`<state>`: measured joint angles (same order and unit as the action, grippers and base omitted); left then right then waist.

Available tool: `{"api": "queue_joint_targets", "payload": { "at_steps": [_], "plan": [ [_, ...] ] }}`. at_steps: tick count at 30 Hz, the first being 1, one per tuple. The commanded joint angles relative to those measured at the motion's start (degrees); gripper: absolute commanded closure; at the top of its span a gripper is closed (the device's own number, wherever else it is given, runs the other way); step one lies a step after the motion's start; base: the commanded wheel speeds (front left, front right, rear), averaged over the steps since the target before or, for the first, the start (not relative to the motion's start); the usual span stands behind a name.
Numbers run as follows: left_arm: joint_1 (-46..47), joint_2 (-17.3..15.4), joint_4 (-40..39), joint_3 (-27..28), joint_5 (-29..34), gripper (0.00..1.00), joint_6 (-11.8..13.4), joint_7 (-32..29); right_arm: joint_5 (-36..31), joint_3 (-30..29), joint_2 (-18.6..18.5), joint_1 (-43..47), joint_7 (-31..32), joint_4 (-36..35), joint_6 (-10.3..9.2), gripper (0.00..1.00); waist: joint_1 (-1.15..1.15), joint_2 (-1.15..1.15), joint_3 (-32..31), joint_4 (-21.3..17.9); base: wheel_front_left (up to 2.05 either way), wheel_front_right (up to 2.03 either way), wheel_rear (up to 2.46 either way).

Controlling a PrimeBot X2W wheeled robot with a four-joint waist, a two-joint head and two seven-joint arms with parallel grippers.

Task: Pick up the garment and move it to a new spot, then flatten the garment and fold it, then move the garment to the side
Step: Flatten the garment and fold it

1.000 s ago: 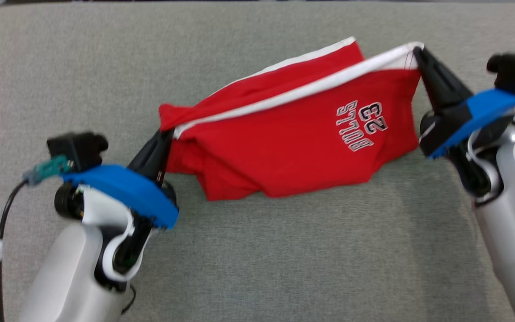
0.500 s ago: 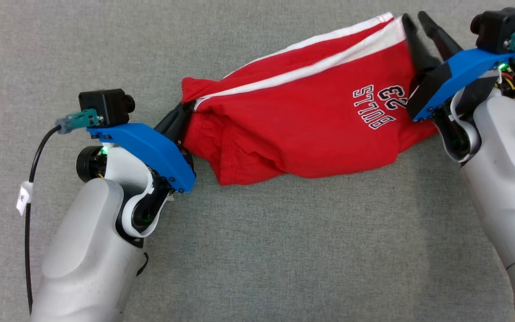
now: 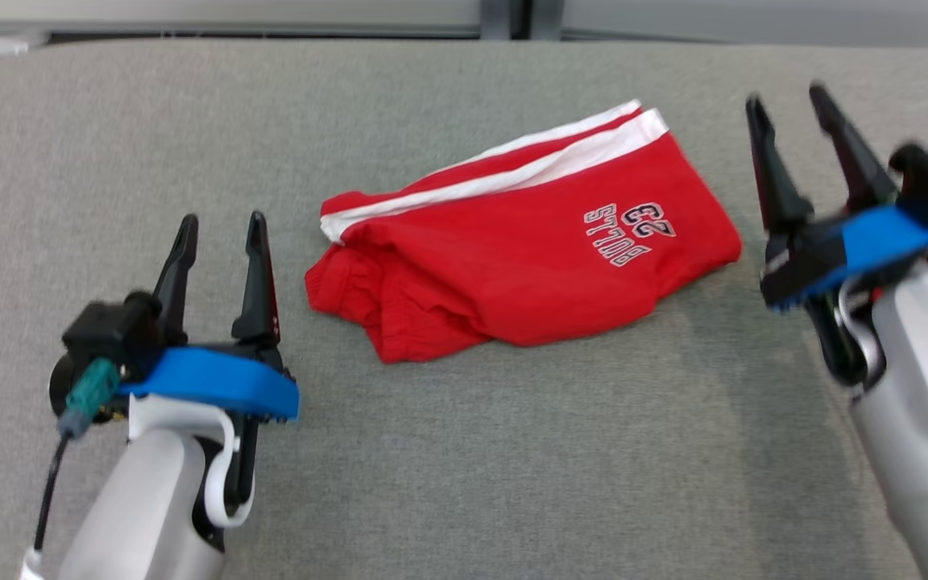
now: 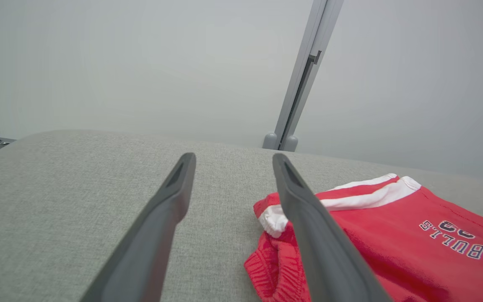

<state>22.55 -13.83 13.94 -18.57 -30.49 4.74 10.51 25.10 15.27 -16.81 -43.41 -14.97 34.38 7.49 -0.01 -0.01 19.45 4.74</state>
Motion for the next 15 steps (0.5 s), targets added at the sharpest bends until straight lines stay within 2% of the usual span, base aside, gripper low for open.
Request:
{"api": "queue_joint_targets", "payload": {
  "at_steps": [1,4,15],
  "plan": [
    [-2.0,-0.6,-1.2,0.2,1.7,0.0,1.4,1.5,-1.4,-2.0,0.5,5.0,-0.2,-2.7,0.0,0.0,0.01,0.01,-2.9,-2.2,0.0,0.0,0.0],
    [-4.9,-2.1,-2.4,1.0,3.2,0.0,3.2,2.8,-2.8,-4.3,1.8,11.1,-0.2,-7.2,0.0,0.0,0.01,0.01,-5.3,-3.9,0.0,0.0,0.0],
    [-14.1,-5.3,-5.6,1.3,4.7,0.0,5.9,2.1,-7.1,-10.5,5.9,29.9,4.7,-22.1,0.0,0.0,0.01,0.01,-11.3,-8.6,0.0,0.0,0.0]
  ]
}}
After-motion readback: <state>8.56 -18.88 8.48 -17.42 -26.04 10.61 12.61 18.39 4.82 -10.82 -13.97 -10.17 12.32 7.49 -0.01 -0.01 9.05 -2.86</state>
